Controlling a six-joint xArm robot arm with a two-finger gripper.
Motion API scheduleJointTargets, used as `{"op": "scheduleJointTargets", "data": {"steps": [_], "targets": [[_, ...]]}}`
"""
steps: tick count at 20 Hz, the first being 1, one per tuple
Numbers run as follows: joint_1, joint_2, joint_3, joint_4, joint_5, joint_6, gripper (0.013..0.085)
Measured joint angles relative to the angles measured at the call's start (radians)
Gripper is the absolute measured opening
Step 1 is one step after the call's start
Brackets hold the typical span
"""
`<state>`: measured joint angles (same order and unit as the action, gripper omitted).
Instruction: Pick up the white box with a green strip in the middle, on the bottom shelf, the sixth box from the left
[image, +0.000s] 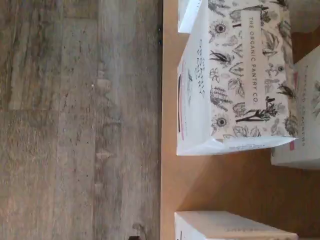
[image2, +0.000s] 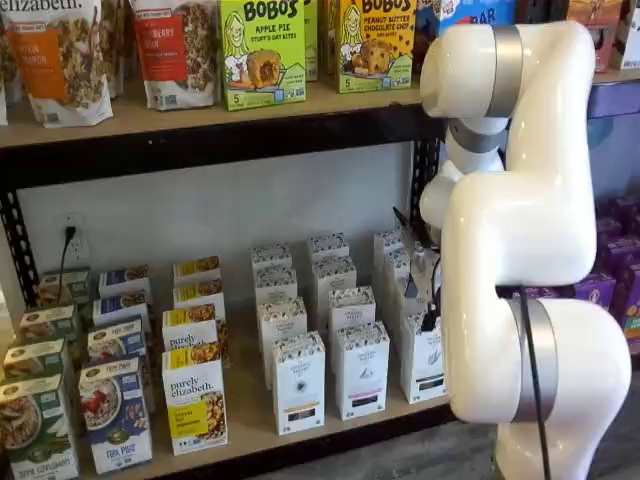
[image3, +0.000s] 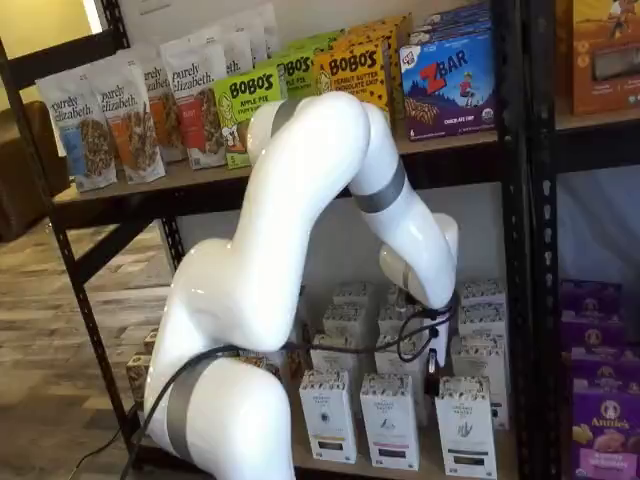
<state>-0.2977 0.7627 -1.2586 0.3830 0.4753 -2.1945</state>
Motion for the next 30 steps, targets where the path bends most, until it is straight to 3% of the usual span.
{"op": "scheduleJointTargets", "data": {"steps": [1,2,3,4,13,19,26,30], "targets": [[0.000,0.003,-0.009,-0.022,0.019,0.020,0.0850],[0.004,0.021,-0.054,-0.122,0.098,0.114,0.0850],[0.011,0.034,-0.076,-0.166,0.134,0.158,0.0850],[0.016,0.042,-0.087,-0.181,0.145,0.178,0.0850],[0.043,0.118,-0.160,-0.238,0.136,0.253,0.0850],[0.029,0.188,-0.264,-0.240,0.167,0.244,0.0850],[0.022,0.263,-0.336,-0.378,0.134,0.351,0.0850],[0.016,0.303,-0.376,-0.432,0.142,0.391,0.0850]]}}
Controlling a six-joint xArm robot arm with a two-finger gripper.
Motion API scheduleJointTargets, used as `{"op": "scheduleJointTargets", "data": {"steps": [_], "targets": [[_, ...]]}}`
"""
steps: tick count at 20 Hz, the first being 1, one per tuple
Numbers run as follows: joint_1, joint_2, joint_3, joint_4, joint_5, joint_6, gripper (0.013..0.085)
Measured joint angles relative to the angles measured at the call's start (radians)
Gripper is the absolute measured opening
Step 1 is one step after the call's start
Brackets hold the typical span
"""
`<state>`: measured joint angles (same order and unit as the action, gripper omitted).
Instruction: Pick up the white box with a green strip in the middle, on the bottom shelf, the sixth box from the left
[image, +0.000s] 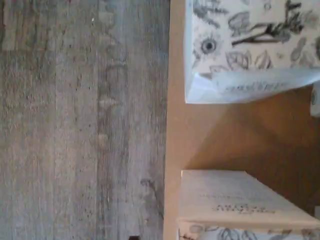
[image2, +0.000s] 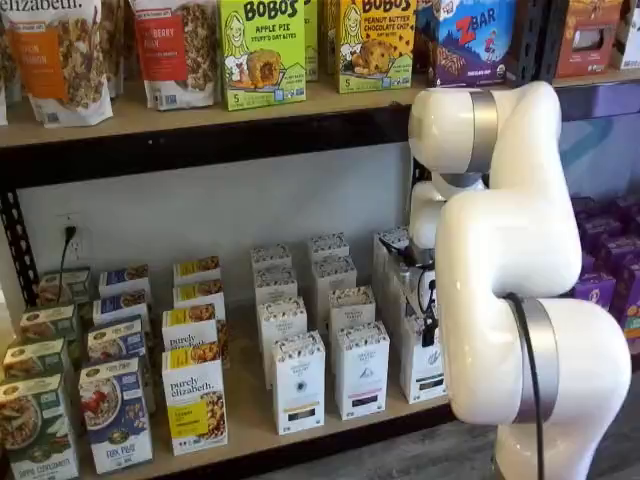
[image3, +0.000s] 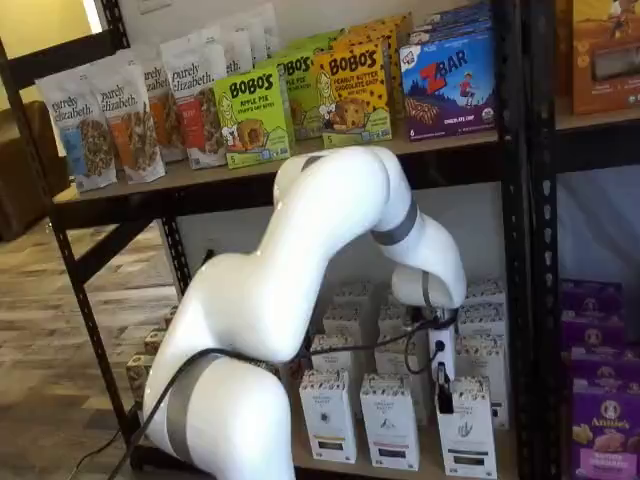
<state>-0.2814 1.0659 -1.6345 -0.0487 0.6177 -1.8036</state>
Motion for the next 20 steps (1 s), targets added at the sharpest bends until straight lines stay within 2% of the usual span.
{"op": "scheduleJointTargets", "data": {"steps": [6,15,17,20], "targets": [[-0.008,0.044,-0.049,-0.041,0.017,0.027,0.0850],[-0.019,0.065,-0.054,-0.050,-0.032,0.024,0.0850],[-0.019,0.066,-0.055,-0.051,-0.032,0.025,0.0770],[-0.019,0.067,-0.055,-0.049,-0.032,0.023,0.0730]]}}
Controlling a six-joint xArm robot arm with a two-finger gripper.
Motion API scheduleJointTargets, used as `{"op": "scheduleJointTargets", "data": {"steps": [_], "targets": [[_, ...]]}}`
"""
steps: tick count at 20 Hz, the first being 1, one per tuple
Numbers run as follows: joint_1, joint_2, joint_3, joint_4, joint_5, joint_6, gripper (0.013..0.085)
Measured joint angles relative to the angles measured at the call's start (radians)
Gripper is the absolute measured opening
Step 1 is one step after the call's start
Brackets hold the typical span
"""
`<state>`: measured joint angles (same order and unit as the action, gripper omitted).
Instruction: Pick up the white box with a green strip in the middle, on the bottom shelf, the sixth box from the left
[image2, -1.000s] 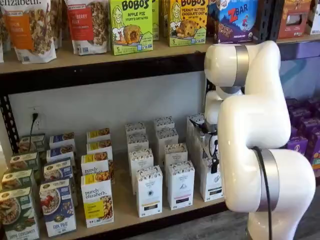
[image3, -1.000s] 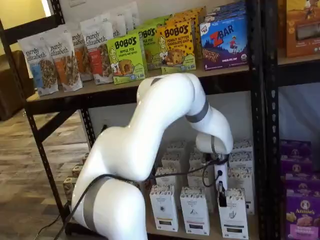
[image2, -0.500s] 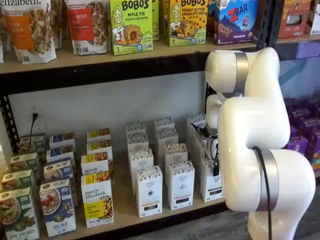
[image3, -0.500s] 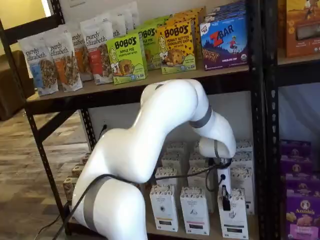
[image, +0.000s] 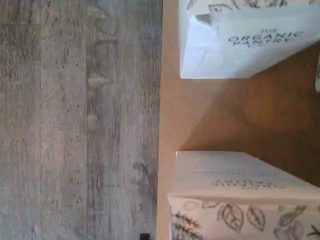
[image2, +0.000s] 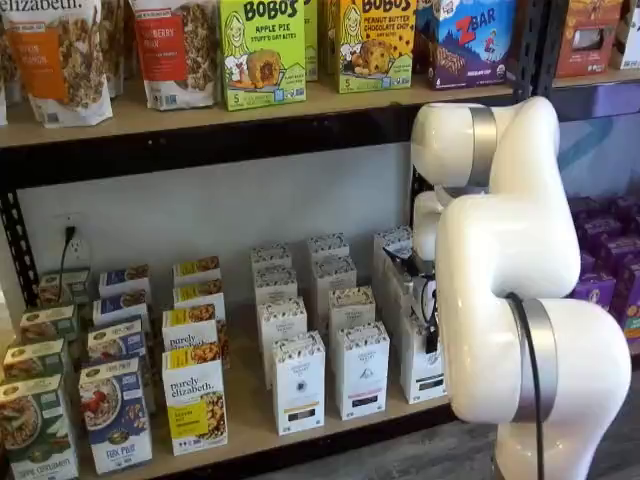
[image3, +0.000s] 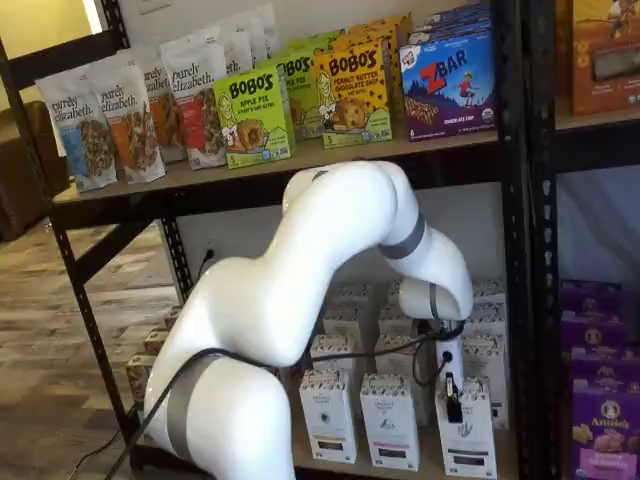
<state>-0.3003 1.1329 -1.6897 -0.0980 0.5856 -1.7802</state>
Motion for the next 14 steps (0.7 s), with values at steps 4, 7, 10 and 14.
{"op": "scheduleJointTargets", "data": {"steps": [4,7,10,14], "targets": [[0.002,0.001,-0.005,-0.014,0.015,0.013,0.0650],[0.003,0.001,-0.007,-0.023,0.022,0.023,0.0650],[0.003,0.000,-0.005,-0.024,0.023,0.023,0.0650],[0.004,-0.003,-0.002,-0.031,0.020,0.030,0.0570]]}}
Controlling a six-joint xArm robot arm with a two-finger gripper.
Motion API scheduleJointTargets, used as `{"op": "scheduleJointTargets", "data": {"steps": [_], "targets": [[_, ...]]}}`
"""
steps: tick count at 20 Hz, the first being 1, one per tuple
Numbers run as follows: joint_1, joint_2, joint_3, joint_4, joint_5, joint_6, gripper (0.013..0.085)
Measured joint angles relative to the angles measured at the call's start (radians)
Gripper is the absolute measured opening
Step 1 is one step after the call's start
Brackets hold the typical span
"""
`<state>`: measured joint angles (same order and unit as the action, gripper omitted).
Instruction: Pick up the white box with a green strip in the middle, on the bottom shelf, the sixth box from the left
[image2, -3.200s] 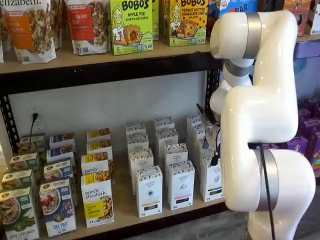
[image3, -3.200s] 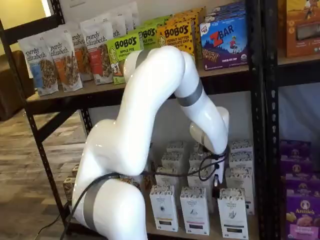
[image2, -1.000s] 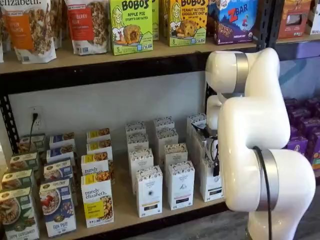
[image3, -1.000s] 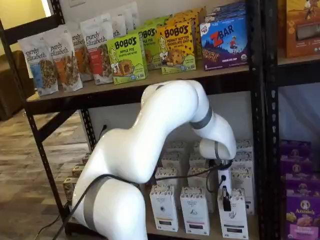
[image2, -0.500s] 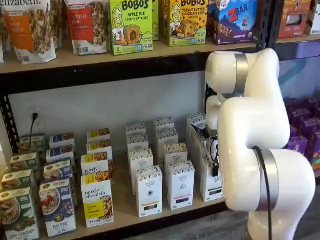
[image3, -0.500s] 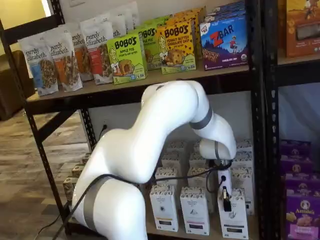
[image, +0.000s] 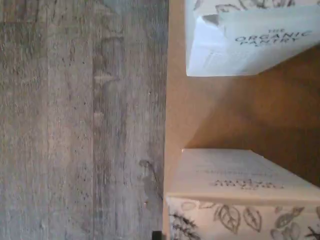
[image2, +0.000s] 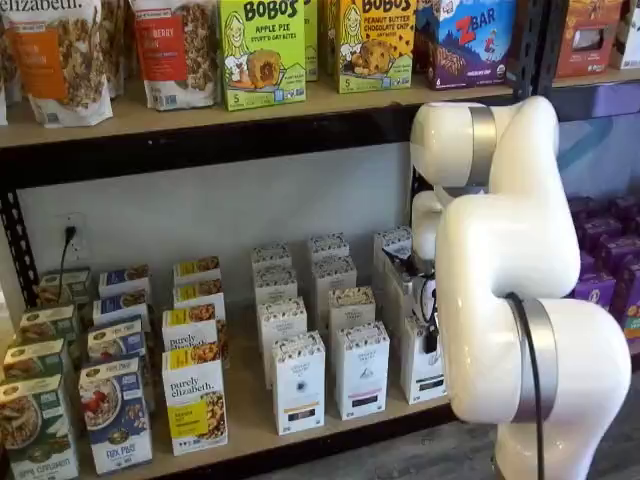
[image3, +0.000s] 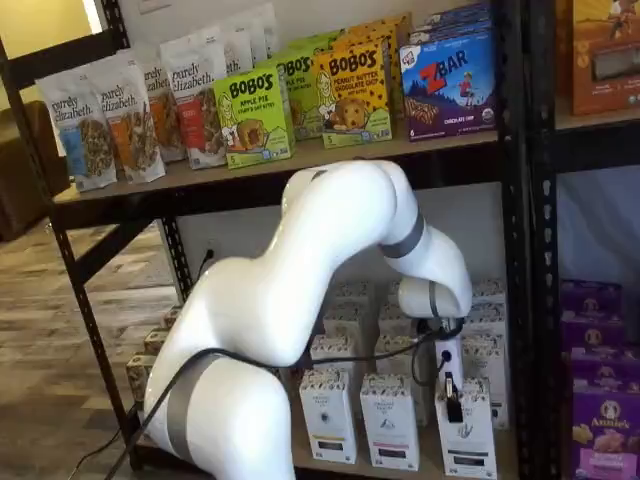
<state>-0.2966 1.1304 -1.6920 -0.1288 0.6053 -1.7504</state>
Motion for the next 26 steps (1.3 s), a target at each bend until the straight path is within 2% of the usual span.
{"op": "scheduleJointTargets", "data": {"steps": [1,2,5,6,11,13,18,20,23,26], "targets": [[0.000,0.000,0.001,-0.003,-0.001,0.003,0.0570],[0.001,-0.001,0.002,-0.005,-0.001,0.005,0.0530],[0.002,-0.006,0.010,-0.009,-0.006,0.010,0.0490],[0.002,-0.008,0.015,-0.010,-0.012,0.011,0.0450],[0.005,-0.038,0.067,-0.020,-0.056,0.024,0.0450],[0.007,-0.058,0.099,-0.040,-0.073,0.044,0.0450],[0.011,-0.135,0.230,-0.105,-0.126,0.110,0.0450],[0.015,-0.175,0.291,-0.103,-0.141,0.114,0.0450],[0.026,-0.247,0.390,-0.069,-0.152,0.096,0.0450],[0.038,-0.329,0.503,-0.087,-0.180,0.127,0.0450]]}}
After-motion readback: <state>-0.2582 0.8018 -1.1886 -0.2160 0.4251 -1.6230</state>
